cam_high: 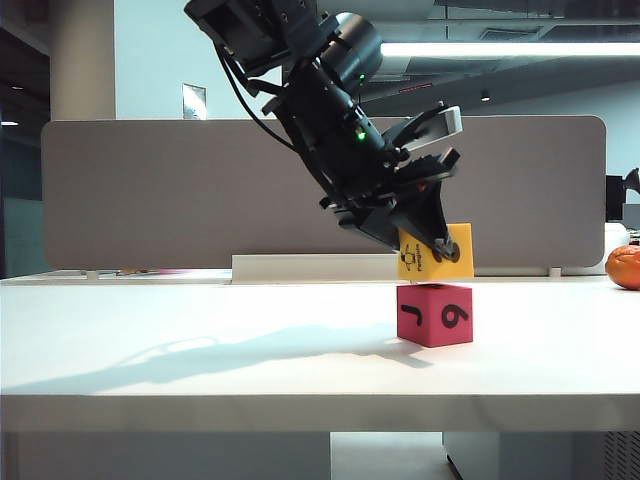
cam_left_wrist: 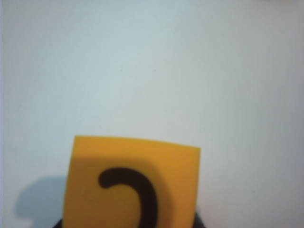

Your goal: Stack one letter block on top of another letter block.

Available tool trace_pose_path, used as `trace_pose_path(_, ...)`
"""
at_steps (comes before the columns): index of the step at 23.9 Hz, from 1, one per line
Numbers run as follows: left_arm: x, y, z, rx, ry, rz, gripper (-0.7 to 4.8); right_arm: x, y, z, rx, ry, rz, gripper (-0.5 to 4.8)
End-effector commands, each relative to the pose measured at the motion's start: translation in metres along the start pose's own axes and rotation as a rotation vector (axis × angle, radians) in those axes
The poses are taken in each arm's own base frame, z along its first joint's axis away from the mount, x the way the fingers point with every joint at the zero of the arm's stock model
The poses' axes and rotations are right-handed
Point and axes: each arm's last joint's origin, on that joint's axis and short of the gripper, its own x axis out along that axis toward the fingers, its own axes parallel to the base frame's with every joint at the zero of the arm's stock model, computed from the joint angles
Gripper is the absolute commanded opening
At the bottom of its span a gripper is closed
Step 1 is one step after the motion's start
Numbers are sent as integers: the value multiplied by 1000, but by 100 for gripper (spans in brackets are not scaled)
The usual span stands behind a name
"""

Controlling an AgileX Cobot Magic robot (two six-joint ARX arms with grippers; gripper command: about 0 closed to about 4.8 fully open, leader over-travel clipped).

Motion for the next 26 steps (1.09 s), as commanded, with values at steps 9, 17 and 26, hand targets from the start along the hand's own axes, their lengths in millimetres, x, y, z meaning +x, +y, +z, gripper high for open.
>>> trace_pose_path(9, 9, 0, -4, -3, 20, 28, 164, 0, 0, -1, -2, -5, 5, -5)
trace_pose_path(17, 8, 0, -4, -4, 26, 27, 316, 0, 0, -1, -2, -5, 5, -5)
trace_pose_path(26, -13, -3, 9, 8, -21, 42, 408, 0, 0, -1, -2, -5, 5, -5)
